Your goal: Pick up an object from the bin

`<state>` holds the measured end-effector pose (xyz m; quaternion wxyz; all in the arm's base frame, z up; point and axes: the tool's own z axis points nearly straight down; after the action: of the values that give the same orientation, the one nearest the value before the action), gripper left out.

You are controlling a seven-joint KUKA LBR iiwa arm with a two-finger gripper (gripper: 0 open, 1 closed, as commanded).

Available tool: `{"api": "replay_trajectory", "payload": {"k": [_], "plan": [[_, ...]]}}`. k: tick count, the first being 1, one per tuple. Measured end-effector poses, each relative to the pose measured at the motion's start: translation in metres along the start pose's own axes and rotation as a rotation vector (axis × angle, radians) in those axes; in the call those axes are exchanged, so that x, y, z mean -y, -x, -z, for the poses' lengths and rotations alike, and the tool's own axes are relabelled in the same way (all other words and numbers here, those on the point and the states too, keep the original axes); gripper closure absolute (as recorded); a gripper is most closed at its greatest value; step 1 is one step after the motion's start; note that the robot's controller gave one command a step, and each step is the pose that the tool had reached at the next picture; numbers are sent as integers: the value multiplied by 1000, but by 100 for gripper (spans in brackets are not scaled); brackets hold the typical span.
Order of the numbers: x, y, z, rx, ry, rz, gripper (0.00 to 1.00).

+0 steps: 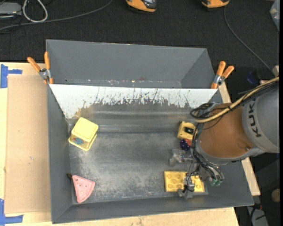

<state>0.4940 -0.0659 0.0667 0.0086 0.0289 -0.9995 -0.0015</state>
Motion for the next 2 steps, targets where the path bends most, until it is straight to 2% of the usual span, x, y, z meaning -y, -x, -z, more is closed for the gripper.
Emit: {"api": "replay_trajectory", "payload": {"k": [1,2], "plan": [[7,-24,33,26,-3,19,0],[9,-16,32,14,0,18,0]]}}
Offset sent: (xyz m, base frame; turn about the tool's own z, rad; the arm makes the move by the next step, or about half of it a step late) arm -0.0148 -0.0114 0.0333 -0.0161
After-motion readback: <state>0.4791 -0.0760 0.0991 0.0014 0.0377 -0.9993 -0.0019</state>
